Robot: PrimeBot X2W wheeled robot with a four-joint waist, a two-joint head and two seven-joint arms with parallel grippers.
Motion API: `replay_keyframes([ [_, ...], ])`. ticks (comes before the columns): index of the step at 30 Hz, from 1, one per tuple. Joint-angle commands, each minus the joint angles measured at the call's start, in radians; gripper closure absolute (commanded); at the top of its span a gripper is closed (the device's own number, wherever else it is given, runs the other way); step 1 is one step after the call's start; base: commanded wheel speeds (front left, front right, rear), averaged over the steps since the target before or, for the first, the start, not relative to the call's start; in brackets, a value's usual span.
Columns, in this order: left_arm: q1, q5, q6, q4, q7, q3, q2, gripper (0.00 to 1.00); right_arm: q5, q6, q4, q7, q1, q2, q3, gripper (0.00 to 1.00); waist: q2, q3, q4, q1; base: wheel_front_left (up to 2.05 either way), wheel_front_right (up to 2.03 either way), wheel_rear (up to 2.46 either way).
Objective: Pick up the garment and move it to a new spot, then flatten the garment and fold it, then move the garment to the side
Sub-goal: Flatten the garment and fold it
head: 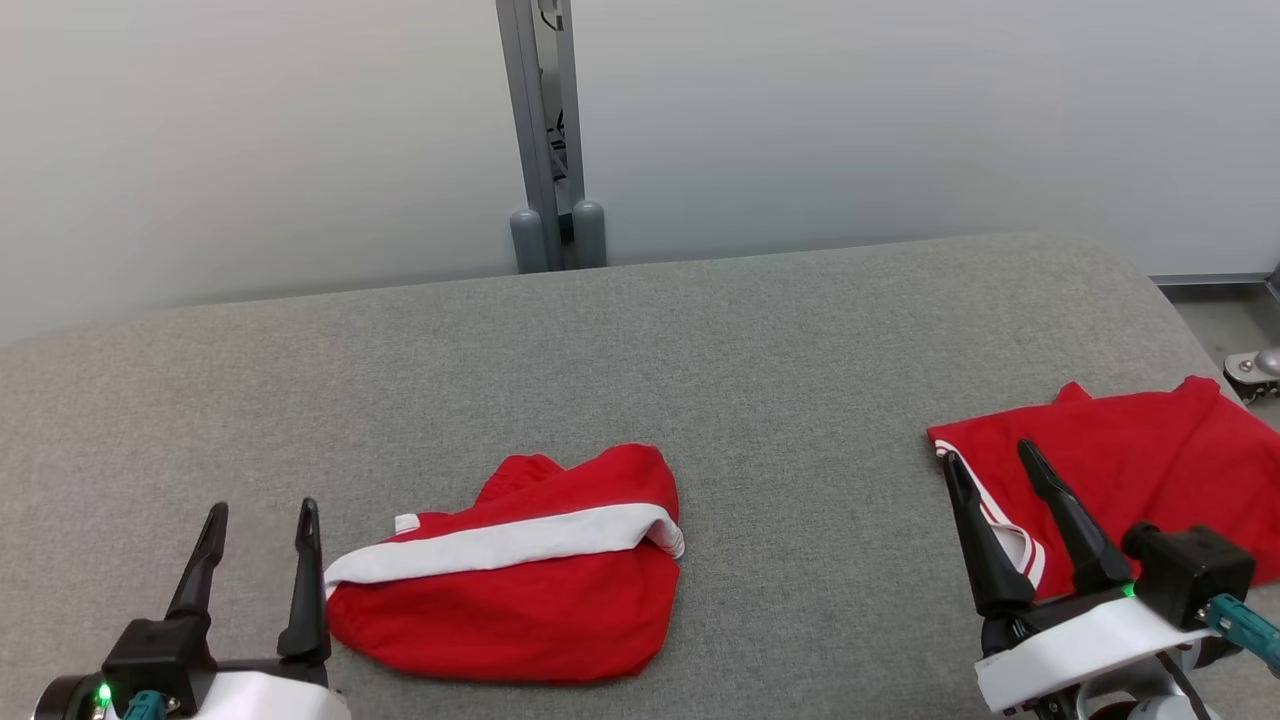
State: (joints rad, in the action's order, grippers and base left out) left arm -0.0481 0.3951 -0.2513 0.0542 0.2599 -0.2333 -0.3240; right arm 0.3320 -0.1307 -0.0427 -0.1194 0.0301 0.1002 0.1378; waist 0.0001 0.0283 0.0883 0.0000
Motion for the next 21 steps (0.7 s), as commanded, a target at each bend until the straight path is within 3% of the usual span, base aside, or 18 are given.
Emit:
replay_keyframes([
  [1,-0.010,-0.011,-0.005,0.005,0.003,0.009,-0.001,0.00,-0.004,0.000,0.000,-0.003,-0.012,0.004,-0.001,0.00,-0.0001,0.001,-0.001,0.0000,0.00,0.00,0.00],
  [16,0.005,-0.032,0.013,0.013,0.004,0.012,0.004,0.00,-0.001,0.000,-0.022,0.017,0.000,0.016,0.007,0.00,-0.0001,-0.006,-0.033,0.0000,0.00,0.00,0.00],
  [21,0.017,-0.030,0.016,0.013,0.004,0.009,0.012,0.00,-0.015,0.000,-0.088,0.066,0.031,0.053,0.080,0.00,-0.0001,-0.022,-0.078,0.0000,0.00,0.00,0.00],
])
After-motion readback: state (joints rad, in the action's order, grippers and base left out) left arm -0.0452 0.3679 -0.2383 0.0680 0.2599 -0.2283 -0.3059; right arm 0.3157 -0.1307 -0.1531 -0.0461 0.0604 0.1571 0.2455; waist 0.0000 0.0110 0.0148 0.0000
